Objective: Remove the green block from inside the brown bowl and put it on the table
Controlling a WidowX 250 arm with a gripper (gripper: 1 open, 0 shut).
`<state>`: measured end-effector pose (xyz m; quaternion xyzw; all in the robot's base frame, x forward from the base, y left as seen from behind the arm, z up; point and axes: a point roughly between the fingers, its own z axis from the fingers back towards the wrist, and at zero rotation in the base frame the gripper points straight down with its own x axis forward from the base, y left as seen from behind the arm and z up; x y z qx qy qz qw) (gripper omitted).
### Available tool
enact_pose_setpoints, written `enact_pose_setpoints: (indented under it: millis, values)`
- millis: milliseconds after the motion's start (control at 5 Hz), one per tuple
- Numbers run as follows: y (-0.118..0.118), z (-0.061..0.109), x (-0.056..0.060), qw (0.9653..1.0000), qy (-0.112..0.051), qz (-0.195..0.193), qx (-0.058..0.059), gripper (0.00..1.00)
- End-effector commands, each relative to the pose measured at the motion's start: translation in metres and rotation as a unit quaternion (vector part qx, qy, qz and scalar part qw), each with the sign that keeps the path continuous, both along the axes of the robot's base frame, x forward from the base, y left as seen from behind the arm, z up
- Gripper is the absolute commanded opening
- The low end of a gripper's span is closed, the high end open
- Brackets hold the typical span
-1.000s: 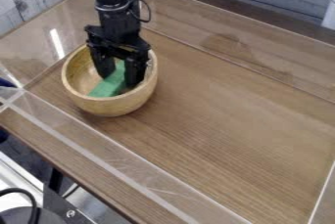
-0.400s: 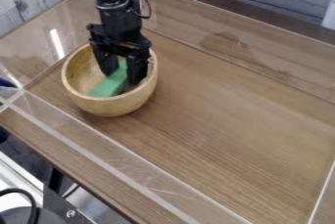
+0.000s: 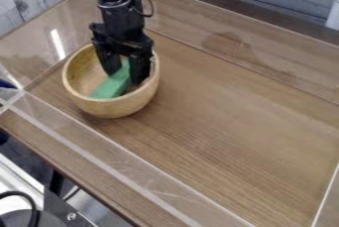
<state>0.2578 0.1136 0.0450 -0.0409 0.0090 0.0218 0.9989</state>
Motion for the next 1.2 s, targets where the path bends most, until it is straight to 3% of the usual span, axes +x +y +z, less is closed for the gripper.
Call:
enact_pose_setpoints:
  millis: [0,200,400,1000]
  values:
    - [0.005,0.001,0.005,0.9999,-0.013,-0.003,0.003,1.0]
    - [0.006,-0.002,0.005,0.9999,-0.013,-0.002,0.002,1.0]
    - [0.005,-0.002,0.005,0.9999,-0.012,-0.001,0.002,0.0]
    - [-0.003,0.019,0.01,0.9996,-0.026,-0.004,-0.004,0.0]
